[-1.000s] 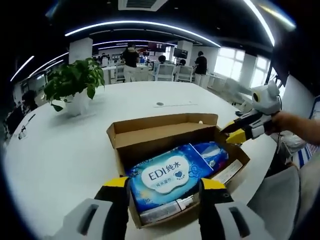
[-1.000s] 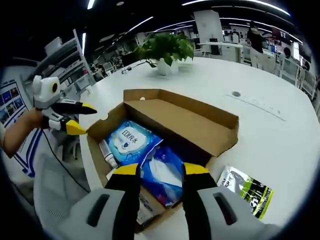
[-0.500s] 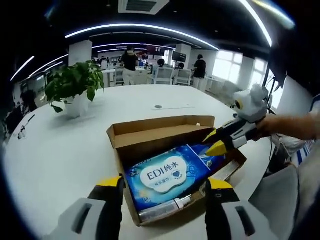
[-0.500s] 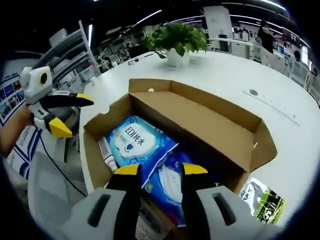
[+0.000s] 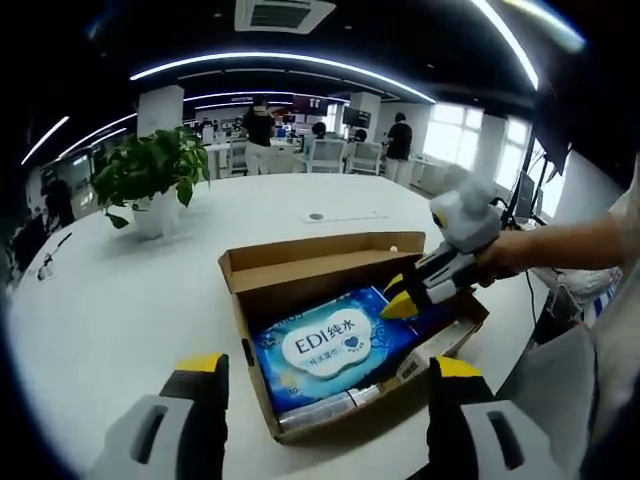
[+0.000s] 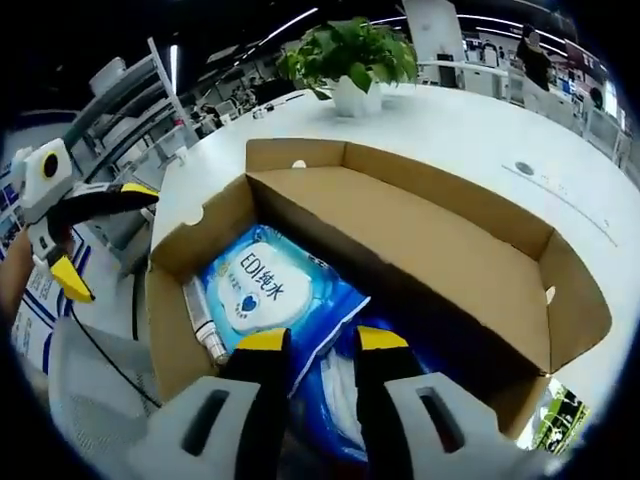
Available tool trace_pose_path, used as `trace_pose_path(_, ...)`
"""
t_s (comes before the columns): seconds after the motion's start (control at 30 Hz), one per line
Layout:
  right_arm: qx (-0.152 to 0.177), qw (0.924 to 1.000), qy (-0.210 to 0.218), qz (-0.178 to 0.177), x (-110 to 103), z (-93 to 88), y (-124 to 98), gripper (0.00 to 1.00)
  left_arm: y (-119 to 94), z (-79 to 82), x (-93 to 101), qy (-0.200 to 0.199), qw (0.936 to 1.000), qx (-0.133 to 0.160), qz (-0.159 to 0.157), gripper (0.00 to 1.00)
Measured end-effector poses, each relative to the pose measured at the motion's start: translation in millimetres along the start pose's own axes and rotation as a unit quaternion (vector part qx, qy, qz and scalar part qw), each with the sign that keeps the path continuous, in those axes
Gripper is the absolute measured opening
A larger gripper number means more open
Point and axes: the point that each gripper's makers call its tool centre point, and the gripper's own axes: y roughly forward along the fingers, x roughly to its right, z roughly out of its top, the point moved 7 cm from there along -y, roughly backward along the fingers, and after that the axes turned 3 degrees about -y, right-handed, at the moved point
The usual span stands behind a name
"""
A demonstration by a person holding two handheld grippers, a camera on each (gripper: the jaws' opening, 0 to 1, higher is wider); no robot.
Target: Operate the shoe box by opening the lid, removing the specified soft item, and placing it in the target area until the item is outside and the box remains undamaged.
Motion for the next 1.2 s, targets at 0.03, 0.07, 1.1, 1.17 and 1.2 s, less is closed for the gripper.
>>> trace_pose_path(0.03,0.000,1.0000,0.003,0.001,0,0.4,2,0.20,-1,-1.0,-0.2,-0.002,1.0000,-0.001,-0.001,0.87)
trace_pose_path(0.07,0.001,1.0000,0.005,0.002,0,0.6,4,0.19,-1,-1.8,-0.7,-0.002,1.0000,-0.001,-0.001,0.88)
trace_pose_path(1.1,0.034,0.9987,0.001,-0.038,-9,6.5,-13,0.00,2,-5.7,7.9,0.005,0.9998,-0.017,0.008,0.85)
trace_pose_path(1.17,0.036,0.9985,0.001,-0.041,-8,5.8,-16,0.00,3,-4.6,9.1,0.013,0.9997,-0.018,0.007,0.81)
trace_pose_path(1.2,0.038,0.9983,0.003,-0.043,-7,5.1,-18,0.00,5,-4.0,9.2,0.016,0.9996,-0.020,0.006,0.80)
